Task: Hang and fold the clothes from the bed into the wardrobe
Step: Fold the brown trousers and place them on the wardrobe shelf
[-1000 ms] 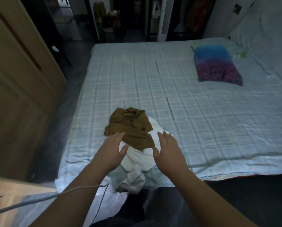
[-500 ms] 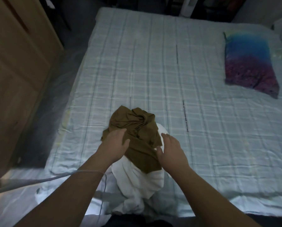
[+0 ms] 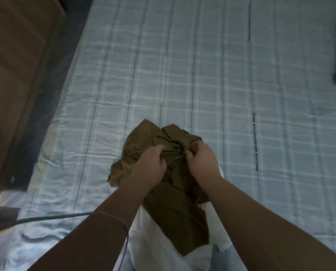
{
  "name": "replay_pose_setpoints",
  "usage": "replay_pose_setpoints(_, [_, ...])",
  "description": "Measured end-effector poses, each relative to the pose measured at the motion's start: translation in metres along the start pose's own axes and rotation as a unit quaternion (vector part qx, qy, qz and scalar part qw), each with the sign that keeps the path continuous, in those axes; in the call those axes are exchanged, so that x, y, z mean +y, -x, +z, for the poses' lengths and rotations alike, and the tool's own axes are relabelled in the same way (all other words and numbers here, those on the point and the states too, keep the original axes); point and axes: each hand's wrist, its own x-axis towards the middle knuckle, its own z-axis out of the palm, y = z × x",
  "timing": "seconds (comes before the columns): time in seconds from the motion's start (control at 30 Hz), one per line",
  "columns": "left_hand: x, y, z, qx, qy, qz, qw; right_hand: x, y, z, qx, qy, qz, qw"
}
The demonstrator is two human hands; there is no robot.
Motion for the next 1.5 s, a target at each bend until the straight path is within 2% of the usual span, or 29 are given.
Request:
replay_pose_setpoints(0.17, [-0.010,-0.030,0.024,-0.031,0.008,-0.019,0.999,-0.004,-0.047,0.029,-0.106,0.043,0.080,0.990])
replay_pose_setpoints(0.23, [-0.012,-0.031,0.024,0.000,0.005,-0.011,1.000,-0.007,-0.049,0.027,-0.120,0.055,0.088,0.987])
replay_pose_setpoints(0.33, [-0.006,-0.034,0.009,0.080,0.002,0.053,0.995,-0.008,-0.033,0.012,-0.051,0.016,0.019,0.998])
replay_pose_setpoints(0.43, [0.012,-0.040,-0.014,0.087,-0.048,0.092,0.991,-0.012,-0.008,-0.014,-0.038,-0.054,-0.045,0.997])
replay_pose_setpoints(0.6, [0.057,-0.037,-0.051,-0.007,-0.021,0.117,0.993,-0.020,0.027,-0.052,-0.060,-0.058,-0.100,0.991])
replay_pose_setpoints(0.77, [0.110,-0.007,-0.095,-0.104,0.019,0.197,0.975,-0.034,0.076,-0.111,-0.075,-0.103,-0.148,0.981])
replay_pose_setpoints(0.9, [0.153,0.031,-0.132,-0.135,-0.012,0.237,0.962,-0.042,0.125,-0.167,-0.102,-0.078,-0.167,0.978])
replay_pose_setpoints(1.0, [0.185,0.069,-0.151,-0.172,0.001,0.248,0.953,-0.044,0.162,-0.204,-0.085,-0.072,-0.178,0.978])
replay_pose_setpoints(1.1, [0.210,0.107,-0.162,-0.140,-0.008,0.248,0.959,-0.034,0.194,-0.237,-0.049,-0.088,-0.174,0.980])
replay_pose_setpoints(1.27, [0.244,0.168,-0.165,0.002,0.120,0.245,0.962,0.011,0.242,-0.276,-0.009,-0.081,-0.202,0.976])
replay_pose_setpoints(1.4, [0.283,0.231,-0.137,0.076,0.142,0.253,0.954,0.063,0.270,-0.283,-0.006,-0.006,-0.229,0.973])
replay_pose_setpoints(1.5, [0.313,0.284,-0.105,0.143,0.130,0.252,0.948,0.106,0.296,-0.292,0.016,-0.012,-0.206,0.978])
